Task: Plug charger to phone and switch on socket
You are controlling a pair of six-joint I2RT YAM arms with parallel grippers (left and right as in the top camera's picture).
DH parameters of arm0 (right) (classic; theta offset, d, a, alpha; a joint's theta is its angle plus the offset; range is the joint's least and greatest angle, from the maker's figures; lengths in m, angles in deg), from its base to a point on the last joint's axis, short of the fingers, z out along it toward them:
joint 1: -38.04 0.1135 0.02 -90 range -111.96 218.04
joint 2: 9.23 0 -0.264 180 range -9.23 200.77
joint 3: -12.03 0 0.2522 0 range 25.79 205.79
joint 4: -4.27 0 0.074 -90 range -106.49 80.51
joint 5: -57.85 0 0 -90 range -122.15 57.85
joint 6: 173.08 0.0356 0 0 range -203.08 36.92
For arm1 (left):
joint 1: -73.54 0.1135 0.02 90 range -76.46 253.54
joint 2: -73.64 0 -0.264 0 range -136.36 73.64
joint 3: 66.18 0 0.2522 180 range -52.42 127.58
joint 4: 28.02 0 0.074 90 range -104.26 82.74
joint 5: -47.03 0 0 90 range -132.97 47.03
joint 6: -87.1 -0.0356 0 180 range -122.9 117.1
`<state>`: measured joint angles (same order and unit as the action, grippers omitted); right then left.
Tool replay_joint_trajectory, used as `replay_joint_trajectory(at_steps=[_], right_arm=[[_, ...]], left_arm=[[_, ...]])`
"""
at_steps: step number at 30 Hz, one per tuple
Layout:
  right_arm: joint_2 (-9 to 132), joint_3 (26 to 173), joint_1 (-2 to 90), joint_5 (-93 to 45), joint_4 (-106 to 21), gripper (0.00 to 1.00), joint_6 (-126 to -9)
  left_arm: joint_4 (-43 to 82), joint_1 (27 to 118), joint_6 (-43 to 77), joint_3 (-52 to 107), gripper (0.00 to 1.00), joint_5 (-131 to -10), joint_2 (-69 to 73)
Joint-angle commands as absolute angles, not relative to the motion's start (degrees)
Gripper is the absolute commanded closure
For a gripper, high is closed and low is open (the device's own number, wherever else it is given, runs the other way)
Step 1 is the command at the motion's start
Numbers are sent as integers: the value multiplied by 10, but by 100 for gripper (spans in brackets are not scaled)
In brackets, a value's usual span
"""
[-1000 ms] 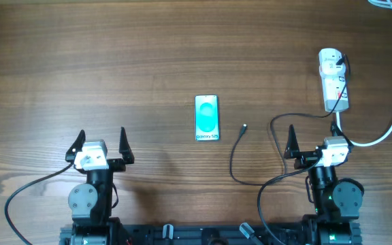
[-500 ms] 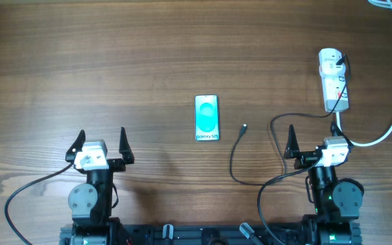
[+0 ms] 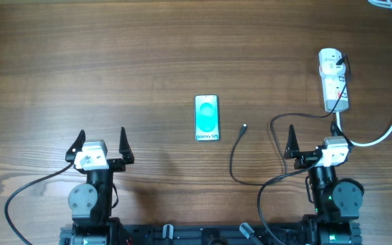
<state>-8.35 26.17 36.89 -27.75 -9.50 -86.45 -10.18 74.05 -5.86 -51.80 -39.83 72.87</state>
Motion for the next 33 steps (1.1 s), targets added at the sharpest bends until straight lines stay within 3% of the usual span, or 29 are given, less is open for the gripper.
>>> replay_joint_trajectory(at_steps=[1,19,24,30,33], right_arm=[[-90,261,373,-287,-94,0,-875],[-90,261,373,-287,-94,0,-876],[-90,261,373,-287,-94,0,-876],[-90,261,373,-287,-94,0,-876],[-90,261,373,-287,-94,0,-875]], left_arm=[[-102,746,-66,-521,0,-406,733],[-102,746,-65,-521,0,-421,733],[-123,746,-66,-521,0,-652,733],[-361,746,-66,-521,0,-855,733],[-508,746,-65,-521,0,-852,733]])
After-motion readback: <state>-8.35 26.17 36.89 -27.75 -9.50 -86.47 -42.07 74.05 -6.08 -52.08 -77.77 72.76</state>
